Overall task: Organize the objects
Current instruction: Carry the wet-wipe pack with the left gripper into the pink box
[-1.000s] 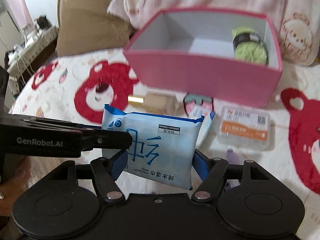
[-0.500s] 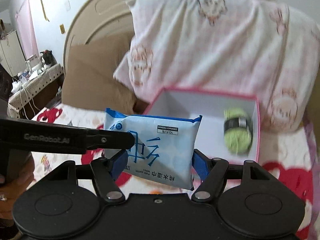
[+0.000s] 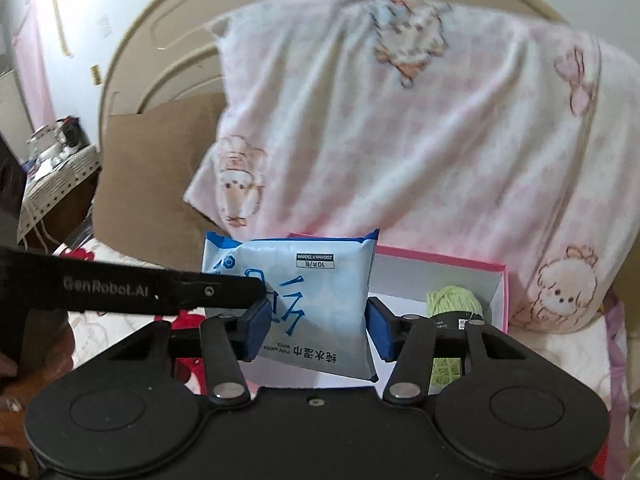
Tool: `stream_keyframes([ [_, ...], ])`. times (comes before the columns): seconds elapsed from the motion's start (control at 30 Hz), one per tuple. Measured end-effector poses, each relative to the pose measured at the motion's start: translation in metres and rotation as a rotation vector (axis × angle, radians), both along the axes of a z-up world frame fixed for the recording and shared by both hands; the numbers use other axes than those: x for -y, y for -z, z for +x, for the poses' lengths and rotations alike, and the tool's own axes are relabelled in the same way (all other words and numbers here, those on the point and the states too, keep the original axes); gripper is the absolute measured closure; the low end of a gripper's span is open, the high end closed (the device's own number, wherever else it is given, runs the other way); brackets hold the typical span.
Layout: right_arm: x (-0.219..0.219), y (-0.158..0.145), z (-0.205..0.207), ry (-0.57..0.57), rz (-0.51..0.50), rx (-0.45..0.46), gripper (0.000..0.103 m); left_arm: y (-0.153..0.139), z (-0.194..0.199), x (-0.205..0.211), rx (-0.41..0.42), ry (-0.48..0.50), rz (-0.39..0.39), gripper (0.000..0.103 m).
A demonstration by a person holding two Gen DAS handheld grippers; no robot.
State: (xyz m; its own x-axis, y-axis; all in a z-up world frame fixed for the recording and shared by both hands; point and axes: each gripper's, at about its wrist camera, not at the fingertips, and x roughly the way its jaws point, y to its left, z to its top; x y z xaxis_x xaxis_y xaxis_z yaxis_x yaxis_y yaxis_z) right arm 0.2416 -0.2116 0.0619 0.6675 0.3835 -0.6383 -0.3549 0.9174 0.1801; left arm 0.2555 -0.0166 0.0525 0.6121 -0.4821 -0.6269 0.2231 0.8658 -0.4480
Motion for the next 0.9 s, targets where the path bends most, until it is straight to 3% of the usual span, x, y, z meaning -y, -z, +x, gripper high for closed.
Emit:
stream_keyframes([
  [0.23, 0.015, 0.058, 0.04, 0.049, 0.091, -0.089, 0.046, 0.051, 0.04, 0.011, -0.033, -0.019, 0.004, 0.069],
  [0.5, 0.011, 0.107, 0.083, 0.079, 0.028, -0.148, 0.052, 0.096, 0.083, 0.029, -0.08, -0.024, 0.067, 0.069],
  [0.9, 0.002, 0.138, 0.11, 0.051, -0.092, -0.207, 0.061, 0.137, 0.105, 0.034, -0.14, -0.042, 0.09, 0.069],
])
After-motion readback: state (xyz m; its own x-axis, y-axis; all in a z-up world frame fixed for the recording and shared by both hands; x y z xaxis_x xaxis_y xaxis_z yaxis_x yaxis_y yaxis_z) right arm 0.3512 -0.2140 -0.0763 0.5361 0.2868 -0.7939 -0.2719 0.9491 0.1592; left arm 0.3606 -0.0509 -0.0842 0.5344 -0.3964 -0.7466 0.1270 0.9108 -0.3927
